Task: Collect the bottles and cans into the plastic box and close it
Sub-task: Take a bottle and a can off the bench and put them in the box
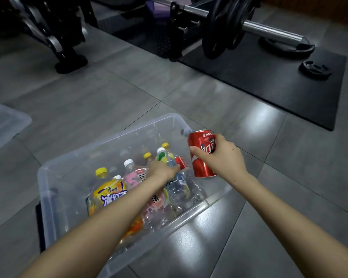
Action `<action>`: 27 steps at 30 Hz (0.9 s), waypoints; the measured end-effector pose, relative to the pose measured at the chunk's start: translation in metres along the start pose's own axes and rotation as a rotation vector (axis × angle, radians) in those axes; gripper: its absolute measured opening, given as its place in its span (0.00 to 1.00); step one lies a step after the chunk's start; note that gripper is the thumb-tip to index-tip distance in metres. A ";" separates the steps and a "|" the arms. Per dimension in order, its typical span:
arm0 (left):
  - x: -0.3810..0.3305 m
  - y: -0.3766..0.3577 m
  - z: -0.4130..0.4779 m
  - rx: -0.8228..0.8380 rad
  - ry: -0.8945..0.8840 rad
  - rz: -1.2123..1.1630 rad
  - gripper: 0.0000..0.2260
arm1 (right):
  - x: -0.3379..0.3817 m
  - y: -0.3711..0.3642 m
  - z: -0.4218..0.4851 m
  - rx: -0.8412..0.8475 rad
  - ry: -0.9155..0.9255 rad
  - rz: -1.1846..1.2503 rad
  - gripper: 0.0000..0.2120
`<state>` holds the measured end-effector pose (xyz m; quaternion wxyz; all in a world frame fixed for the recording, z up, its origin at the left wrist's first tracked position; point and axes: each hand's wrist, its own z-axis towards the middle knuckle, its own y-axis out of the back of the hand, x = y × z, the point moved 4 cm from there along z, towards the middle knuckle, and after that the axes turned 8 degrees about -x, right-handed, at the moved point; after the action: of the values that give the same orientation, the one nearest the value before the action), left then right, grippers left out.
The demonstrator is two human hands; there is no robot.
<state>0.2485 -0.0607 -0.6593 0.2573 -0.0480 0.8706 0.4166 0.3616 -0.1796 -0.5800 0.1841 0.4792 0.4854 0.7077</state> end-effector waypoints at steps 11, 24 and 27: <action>-0.002 0.054 0.008 0.175 0.067 -0.128 0.16 | 0.021 -0.019 -0.001 0.085 0.133 0.008 0.34; 0.002 0.118 0.021 -0.101 -0.045 -0.227 0.10 | 0.074 -0.116 -0.020 0.297 0.313 -0.339 0.39; -0.001 0.118 0.018 -0.150 -0.113 -0.251 0.07 | 0.072 -0.113 -0.023 0.216 0.353 -0.348 0.38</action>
<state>0.2210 0.0296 -0.5855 0.3515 -0.1523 0.8083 0.4472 0.2852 -0.0870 -0.6428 0.1633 0.2747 0.6575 0.6823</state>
